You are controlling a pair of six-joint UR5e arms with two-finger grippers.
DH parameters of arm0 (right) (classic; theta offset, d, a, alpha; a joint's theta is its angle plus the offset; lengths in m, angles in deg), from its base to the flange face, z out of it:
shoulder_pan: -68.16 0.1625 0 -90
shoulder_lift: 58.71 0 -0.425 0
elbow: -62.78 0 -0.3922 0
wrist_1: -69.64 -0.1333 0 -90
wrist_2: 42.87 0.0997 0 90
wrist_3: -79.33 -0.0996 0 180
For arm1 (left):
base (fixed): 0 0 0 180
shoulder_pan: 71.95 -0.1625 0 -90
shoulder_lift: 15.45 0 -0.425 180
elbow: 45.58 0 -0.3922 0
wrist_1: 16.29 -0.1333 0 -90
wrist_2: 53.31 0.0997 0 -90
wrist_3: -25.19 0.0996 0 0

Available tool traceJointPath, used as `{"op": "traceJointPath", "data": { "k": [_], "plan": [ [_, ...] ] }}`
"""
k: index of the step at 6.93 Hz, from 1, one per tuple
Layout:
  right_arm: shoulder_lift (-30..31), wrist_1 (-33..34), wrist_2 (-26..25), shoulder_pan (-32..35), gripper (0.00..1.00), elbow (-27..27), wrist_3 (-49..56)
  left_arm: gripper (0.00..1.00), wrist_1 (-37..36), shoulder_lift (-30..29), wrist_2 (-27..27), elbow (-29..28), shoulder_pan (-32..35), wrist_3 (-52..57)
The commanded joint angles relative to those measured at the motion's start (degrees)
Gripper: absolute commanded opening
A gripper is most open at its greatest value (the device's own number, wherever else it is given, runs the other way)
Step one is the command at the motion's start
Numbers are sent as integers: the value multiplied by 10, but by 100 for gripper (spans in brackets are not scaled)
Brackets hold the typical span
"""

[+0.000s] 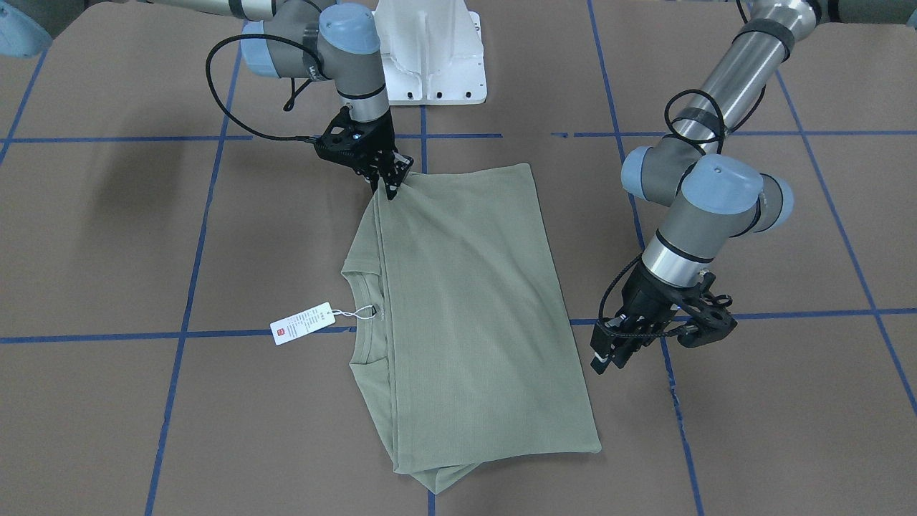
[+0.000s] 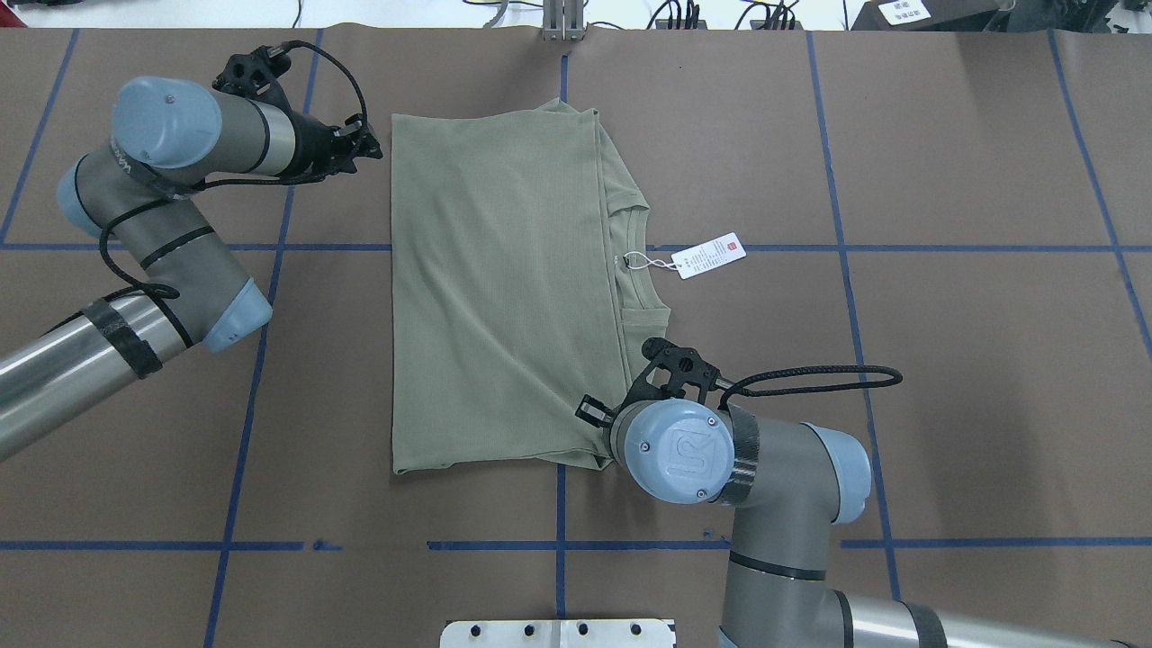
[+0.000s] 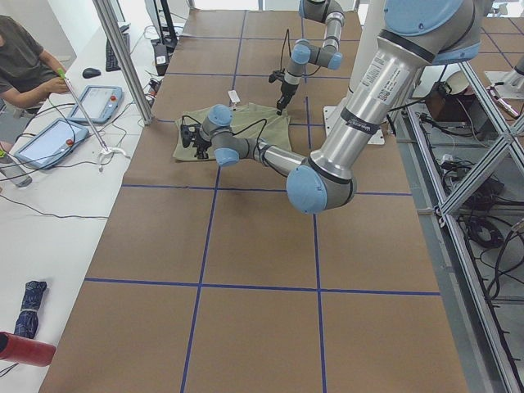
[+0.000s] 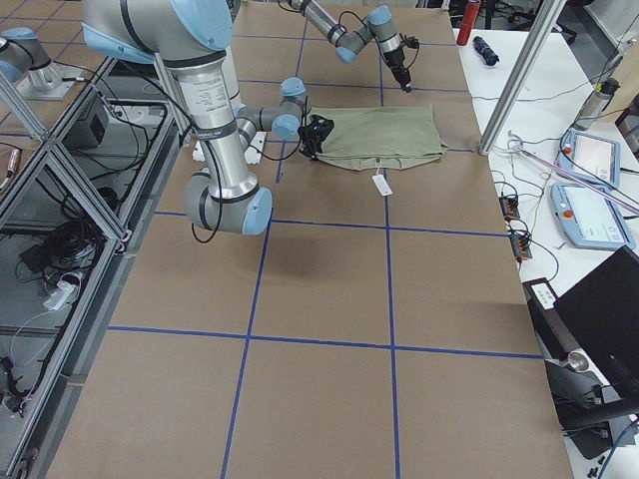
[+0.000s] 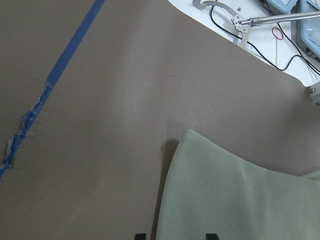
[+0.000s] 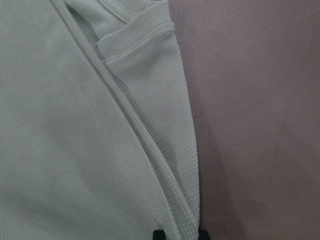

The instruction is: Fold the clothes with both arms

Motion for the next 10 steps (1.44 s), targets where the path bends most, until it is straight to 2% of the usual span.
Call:
{"op": "traceJointPath", "data": {
  "k": [1, 3, 4, 6, 8, 9, 10],
  "plan": [
    [2, 1, 3, 1, 0, -5, 0, 50, 0, 0, 0, 0, 0, 0],
    [4, 5, 7, 3, 0, -23, 0, 50, 0, 0, -1, 3, 0, -5],
    [13, 14, 13, 4, 0, -47, 0, 49, 0, -1, -3, 17, -9, -65],
    [40, 14, 12, 3, 0, -81, -5, 49, -6, 46, 0, 136, -88, -193],
    [62, 17, 9, -8, 0, -106, -27, 55, -66, 117, 6, 267, -150, -235],
    [69, 18, 7, -17, 0, -118, -32, 60, -111, 132, 10, 314, -179, -256],
    [71, 18, 6, -22, 0, -118, -34, 61, -129, 145, 63, 324, -230, -279]
  ]
}}
